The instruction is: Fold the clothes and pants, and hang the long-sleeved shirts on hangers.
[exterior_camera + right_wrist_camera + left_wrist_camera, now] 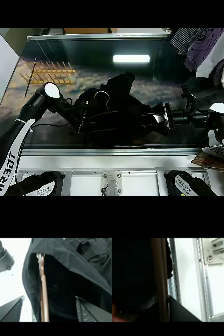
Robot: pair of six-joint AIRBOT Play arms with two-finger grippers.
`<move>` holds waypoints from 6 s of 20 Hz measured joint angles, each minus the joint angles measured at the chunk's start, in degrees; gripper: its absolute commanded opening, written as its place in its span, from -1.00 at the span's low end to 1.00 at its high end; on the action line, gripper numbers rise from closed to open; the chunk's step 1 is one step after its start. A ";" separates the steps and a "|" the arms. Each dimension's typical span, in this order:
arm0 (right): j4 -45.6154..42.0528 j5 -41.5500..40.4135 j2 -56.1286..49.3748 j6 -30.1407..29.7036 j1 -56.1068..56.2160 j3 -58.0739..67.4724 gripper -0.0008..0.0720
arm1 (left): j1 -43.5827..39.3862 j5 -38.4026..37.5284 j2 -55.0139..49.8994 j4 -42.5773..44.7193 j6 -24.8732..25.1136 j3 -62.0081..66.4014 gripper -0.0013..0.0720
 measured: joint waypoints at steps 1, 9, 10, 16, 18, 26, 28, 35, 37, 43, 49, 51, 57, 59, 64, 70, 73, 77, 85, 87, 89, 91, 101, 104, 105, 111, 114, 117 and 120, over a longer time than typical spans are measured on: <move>0.02 -0.11 0.00 0.00 0.00 0.00 0.99 | 0.00 0.02 0.00 -0.02 0.00 0.00 -0.94; 0.20 -0.35 0.00 0.00 0.00 0.00 -0.92 | 0.00 0.17 0.00 -0.20 -0.02 -0.02 -0.94; 0.20 -0.37 0.00 0.02 0.00 0.00 -0.94 | 0.00 0.17 0.00 -0.22 0.00 -0.02 -0.94; 0.22 -0.42 -0.02 0.07 0.02 -0.02 -0.94 | 0.02 0.42 -0.02 -0.24 -0.04 -0.02 -0.94; 0.22 -0.55 -0.02 0.07 0.02 -0.02 -0.95 | 0.02 0.42 -0.02 -0.20 -0.04 -0.02 -0.93; 0.20 -0.55 -0.02 0.04 0.07 -0.07 -0.96 | 3.67 2.89 0.09 0.92 -15.50 0.04 0.43; 0.17 -0.68 -0.04 0.04 0.07 -0.07 -0.96 | 5.51 3.63 0.66 1.29 -19.50 0.02 0.43; 0.24 -0.83 0.24 0.07 0.04 -0.07 -0.96 | 15.10 9.64 7.89 1.70 -30.60 0.02 0.42; 1.18 -1.86 0.79 0.94 0.02 -0.07 -0.96 | 18.56 12.04 11.19 1.66 -33.77 0.02 0.42; 8.66 -9.09 4.13 2.38 0.02 -0.04 -0.96 | 22.49 18.16 21.24 5.68 -45.59 -3.13 0.96; 12.15 -14.43 6.25 2.89 0.00 -0.04 -0.96 | 6.62 28.22 27.19 8.04 -60.11 -18.16 1.00; 12.41 -14.97 6.43 3.26 0.02 -0.04 -0.96 | -1.09 35.30 27.76 8.59 -65.94 -21.05 1.00; 12.59 -15.67 6.58 3.50 0.00 -0.04 -0.96 | -15.02 45.44 26.21 9.07 -74.75 -23.56 0.97; 12.61 -15.72 6.58 3.72 0.02 -0.04 -0.96 | -16.46 46.14 24.22 9.27 -75.63 -23.69 0.32; 12.61 -15.69 6.86 4.92 0.02 -0.04 -0.96 | -14.14 43.74 20.24 9.51 -76.56 -23.23 -0.94; 12.61 -13.75 10.01 7.82 0.02 -0.04 -0.96 | -0.66 38.23 19.98 11.65 -76.32 -17.66 -0.94; 12.09 -11.21 11.82 9.64 0.02 -0.04 -0.96 | 3.61 34.03 16.59 12.00 -74.36 -12.28 -0.94; 8.72 -9.57 13.99 12.24 0.00 -0.04 -0.96 | 7.85 29.44 10.27 12.24 -72.91 -4.39 -0.94; 5.16 -8.48 15.06 14.19 0.02 -0.02 -0.96 | 10.86 24.79 4.90 13.38 -72.08 5.14 -0.94; 5.09 -9.57 15.19 14.32 0.02 -0.02 -0.96 | 10.10 23.23 4.68 13.94 -72.06 8.41 -0.94; 5.07 -11.28 15.30 14.47 0.02 -0.02 -0.96 | 8.70 20.85 4.55 15.78 -72.04 12.72 -0.94; 5.14 -12.00 15.41 14.71 0.20 -0.02 -0.96 | 6.75 17.66 4.50 17.77 -72.04 17.59 -0.94; 13.20 -22.99 17.20 14.36 10.38 -0.02 -0.97 | -7.58 9.49 4.28 24.09 -73.24 44.57 -0.94; 14.16 -26.38 17.29 13.92 13.84 -0.02 -0.97 | -11.08 8.52 4.26 28.37 -74.58 49.46 -0.94; 14.80 -27.58 17.29 13.77 14.84 -0.02 -0.96 | -12.00 8.22 4.26 29.00 -74.75 50.40 -0.94; 21.00 -31.58 17.29 10.73 18.29 -0.02 -0.96 | -15.89 7.87 4.11 31.32 -75.36 51.43 -0.94; 22.36 -32.22 17.29 10.12 18.71 -0.02 -0.96 | -16.76 7.87 4.02 31.54 -75.34 51.43 -0.46; 23.26 -32.70 17.29 9.88 18.88 -0.02 -0.97 | -17.07 7.82 4.15 31.50 -74.82 51.43 0.79; 23.58 -32.83 17.29 9.81 18.93 -0.02 -0.96 | -16.55 8.70 5.16 31.54 -74.07 51.43 0.79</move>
